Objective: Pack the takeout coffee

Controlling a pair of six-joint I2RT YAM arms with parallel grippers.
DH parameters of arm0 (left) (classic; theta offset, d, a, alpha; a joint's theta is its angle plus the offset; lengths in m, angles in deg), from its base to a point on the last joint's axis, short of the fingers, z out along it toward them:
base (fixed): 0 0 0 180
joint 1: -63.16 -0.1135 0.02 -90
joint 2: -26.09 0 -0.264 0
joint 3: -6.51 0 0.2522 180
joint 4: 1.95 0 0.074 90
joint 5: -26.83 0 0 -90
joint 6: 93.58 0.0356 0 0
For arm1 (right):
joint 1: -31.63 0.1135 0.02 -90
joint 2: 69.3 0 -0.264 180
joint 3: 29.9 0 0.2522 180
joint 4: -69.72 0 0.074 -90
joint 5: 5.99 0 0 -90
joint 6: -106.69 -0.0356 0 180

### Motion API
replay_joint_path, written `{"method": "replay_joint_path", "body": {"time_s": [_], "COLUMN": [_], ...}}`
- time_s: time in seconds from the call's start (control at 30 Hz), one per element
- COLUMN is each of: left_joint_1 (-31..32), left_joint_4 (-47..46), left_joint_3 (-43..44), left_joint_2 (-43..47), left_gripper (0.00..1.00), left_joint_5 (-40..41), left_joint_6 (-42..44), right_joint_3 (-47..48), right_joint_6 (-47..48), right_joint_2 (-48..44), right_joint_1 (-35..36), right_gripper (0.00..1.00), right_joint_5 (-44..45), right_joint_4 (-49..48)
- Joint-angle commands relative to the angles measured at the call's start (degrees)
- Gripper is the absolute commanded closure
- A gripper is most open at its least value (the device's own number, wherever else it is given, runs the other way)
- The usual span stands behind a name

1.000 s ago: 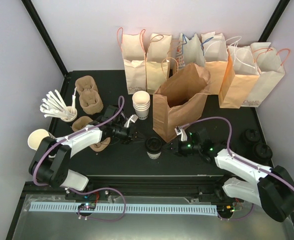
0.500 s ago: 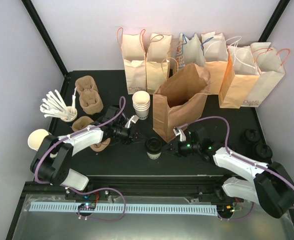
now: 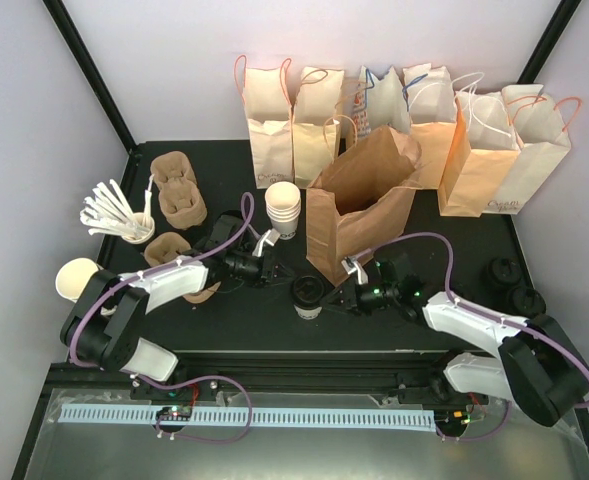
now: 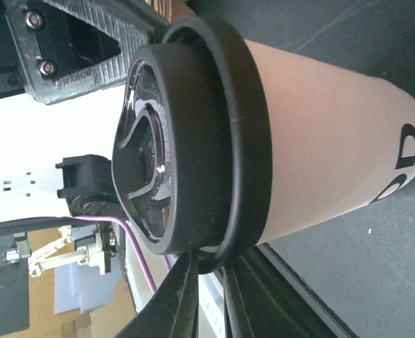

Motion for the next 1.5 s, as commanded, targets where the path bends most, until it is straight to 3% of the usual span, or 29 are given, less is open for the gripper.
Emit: {"method": "replay_joint_path", "body": {"time_s": [0.0, 0.37, 0.57, 0.67, 1.1, 1.2, 1.37, 1.47], "left_joint_1": [4.77, 4.8, 4.7, 4.66, 0.65, 0.56, 0.59, 0.69], "left_joint_4": [5.07, 9.98, 11.16, 14.12, 21.84, 22.22, 18.68, 14.53], "left_joint_3": [-3.06, 8.38, 11.33, 12.37, 7.96, 6.73, 2.93, 0.15], "left_joint_2": [-3.39, -2.68, -3.66, -3.21, 8.14, 9.25, 10.03, 10.03], "left_gripper": [0.91, 0.81, 0.59, 0.54, 0.4, 0.42, 0.6, 0.64], "left_joint_5": [2.74, 3.9, 4.41, 7.09, 13.09, 11.83, 9.4, 6.71], "left_joint_6": [0.2, -1.37, -1.77, -0.93, -3.38, -3.97, -6.73, -9.33], "right_joint_3": [-2.88, 2.71, 3.95, 4.81, 6.14, 6.93, 7.32, 8.03], "right_joint_6": [2.7, 1.43, 1.81, 2.83, 4.26, 4.65, 3.99, 4.12], "right_joint_2": [3.86, -2.26, -3.5, -3.69, -4.44, -2.73, -2.39, -1.05], "right_joint_1": [0.72, 0.74, 0.67, 0.46, -4.22, -4.63, -5.58, -6.13], "right_gripper": [0.88, 0.79, 0.74, 0.72, 0.67, 0.67, 0.67, 0.68], "right_joint_5": [6.47, 5.78, 6.04, 6.54, 6.78, 7.29, 8.09, 7.53], "right_joint_4": [5.35, 6.34, 7.47, 9.23, 9.8, 9.83, 8.16, 7.76]}}
